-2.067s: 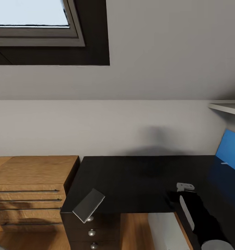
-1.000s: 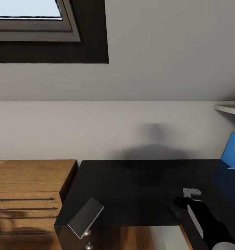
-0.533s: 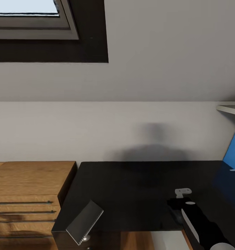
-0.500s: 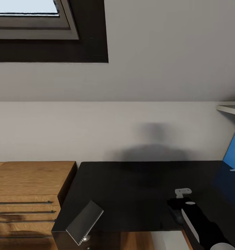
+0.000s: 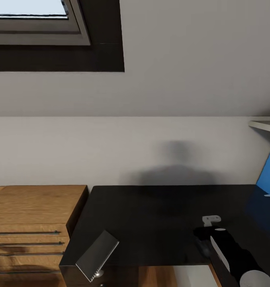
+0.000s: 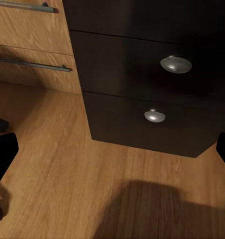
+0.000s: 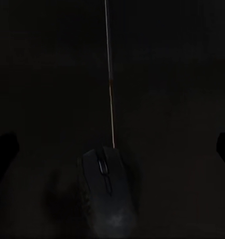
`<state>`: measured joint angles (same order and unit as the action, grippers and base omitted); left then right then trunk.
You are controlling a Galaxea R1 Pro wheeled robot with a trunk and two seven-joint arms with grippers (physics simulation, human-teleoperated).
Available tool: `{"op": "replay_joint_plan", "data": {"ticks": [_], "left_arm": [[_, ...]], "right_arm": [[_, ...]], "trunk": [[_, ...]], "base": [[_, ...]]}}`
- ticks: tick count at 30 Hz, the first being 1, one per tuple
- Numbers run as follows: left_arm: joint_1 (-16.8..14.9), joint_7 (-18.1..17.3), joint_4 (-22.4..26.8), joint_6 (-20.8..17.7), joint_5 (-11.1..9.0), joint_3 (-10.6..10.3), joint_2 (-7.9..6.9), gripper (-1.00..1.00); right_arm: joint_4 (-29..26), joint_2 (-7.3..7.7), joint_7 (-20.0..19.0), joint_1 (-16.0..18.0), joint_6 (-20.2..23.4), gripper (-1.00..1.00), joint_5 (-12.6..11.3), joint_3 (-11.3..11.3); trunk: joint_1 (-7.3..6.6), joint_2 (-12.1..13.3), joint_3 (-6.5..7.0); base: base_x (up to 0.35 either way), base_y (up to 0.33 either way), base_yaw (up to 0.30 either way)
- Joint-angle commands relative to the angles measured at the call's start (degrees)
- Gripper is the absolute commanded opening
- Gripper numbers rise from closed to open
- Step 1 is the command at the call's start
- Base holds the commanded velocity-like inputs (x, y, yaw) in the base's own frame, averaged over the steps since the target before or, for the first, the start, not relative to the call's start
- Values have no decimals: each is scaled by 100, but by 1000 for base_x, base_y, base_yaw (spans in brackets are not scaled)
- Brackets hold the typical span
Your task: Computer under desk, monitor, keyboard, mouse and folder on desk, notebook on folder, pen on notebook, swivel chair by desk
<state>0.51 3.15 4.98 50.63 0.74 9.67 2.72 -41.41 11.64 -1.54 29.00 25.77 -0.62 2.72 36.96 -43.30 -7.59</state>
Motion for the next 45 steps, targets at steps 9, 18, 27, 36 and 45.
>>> {"op": "replay_joint_plan", "data": {"ticks": [9,18,27,36,45], "left_arm": [[2,44,11,-9,6,-9,1,100],[2,41,11,-9,5,-9,1,100],[2,45,11,4,-31,-1,1,100],[2,20,169,-2,-119,-24,-11,100],[2,5,1106,-1029,-108,-38,-14,100]], "right_arm": [[58,22,-146,51,41,100,-9,13],[82,28,-137,53,45,100,-1,5],[110,81,-145,54,51,100,0,-6],[148,108,-145,54,53,100,-2,-8],[147,153,-147,56,110,100,-8,-8]], "trunk": [[133,-247,-116],[331,-608,-277],[529,-969,-439],[726,-1330,-600],[924,-1691,-762]], "base": [[0,0,0],[0,0,0],[0,0,0],[0,0,0],[0,0,0]]}}
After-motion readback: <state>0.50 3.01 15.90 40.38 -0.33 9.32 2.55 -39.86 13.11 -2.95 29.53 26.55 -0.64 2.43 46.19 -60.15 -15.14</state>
